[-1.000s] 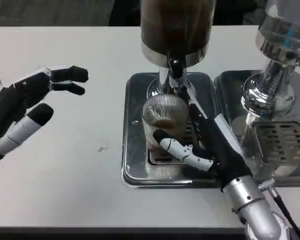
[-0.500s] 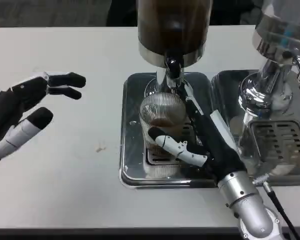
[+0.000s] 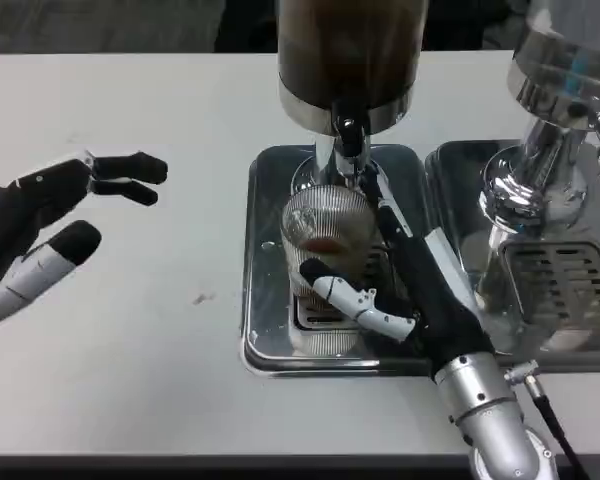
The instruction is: Grasp the cup under the faucet to collect the drink, then remove the cup.
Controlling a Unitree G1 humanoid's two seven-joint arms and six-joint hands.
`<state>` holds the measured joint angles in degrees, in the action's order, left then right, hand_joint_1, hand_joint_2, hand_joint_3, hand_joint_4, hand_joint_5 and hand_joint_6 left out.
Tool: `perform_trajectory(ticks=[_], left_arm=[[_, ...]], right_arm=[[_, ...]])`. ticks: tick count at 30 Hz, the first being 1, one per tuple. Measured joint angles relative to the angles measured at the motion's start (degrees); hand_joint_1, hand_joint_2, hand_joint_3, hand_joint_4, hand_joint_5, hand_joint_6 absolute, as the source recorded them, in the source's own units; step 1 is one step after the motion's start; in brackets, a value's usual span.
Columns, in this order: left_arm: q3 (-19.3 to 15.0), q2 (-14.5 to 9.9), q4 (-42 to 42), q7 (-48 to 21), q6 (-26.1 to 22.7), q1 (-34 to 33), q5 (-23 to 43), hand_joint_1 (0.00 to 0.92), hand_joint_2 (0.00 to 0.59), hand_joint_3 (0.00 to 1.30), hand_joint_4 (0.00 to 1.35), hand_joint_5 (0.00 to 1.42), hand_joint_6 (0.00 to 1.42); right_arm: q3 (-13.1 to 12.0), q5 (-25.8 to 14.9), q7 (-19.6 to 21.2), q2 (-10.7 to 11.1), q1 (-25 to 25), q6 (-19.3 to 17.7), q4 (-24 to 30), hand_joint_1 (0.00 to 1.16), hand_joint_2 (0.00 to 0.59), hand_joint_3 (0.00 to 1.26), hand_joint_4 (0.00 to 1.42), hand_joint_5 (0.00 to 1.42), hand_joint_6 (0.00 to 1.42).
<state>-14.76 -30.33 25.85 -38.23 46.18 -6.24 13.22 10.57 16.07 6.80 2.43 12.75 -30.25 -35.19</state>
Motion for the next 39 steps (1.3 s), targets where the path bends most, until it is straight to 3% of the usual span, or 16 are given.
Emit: perform_trajectory(ticks=[18,27,39], left_arm=[[0.1,-0.6,0.8,0.0,-0.7,-0.2,0.0,0.049,0.095,0.41,0.36,0.41,0.24],[0.1,-0.7,0.8,0.0,-1.1,-0.2,0.0,0.050,0.095,0.42,0.38,0.43,0.26],[0.1,-1.1,0.7,-0.1,-1.2,0.1,0.0,0.050,0.095,0.42,0.39,0.44,0.26]], right_arm=[[0.3,-0.4,-0.9,0.0,-0.1,-1.1,-0.6,0.61,0.207,0.00,0.00,0.00,0.00],[0.8,0.2,-0.9,0.0,0.7,0.6,-0.9,0.65,0.204,0.00,0.00,0.00,0.00],[1.1,0.4,1.6,-1.7,1.6,1.6,-3.1,0.65,0.206,0.00,0.00,0.00,0.00]])
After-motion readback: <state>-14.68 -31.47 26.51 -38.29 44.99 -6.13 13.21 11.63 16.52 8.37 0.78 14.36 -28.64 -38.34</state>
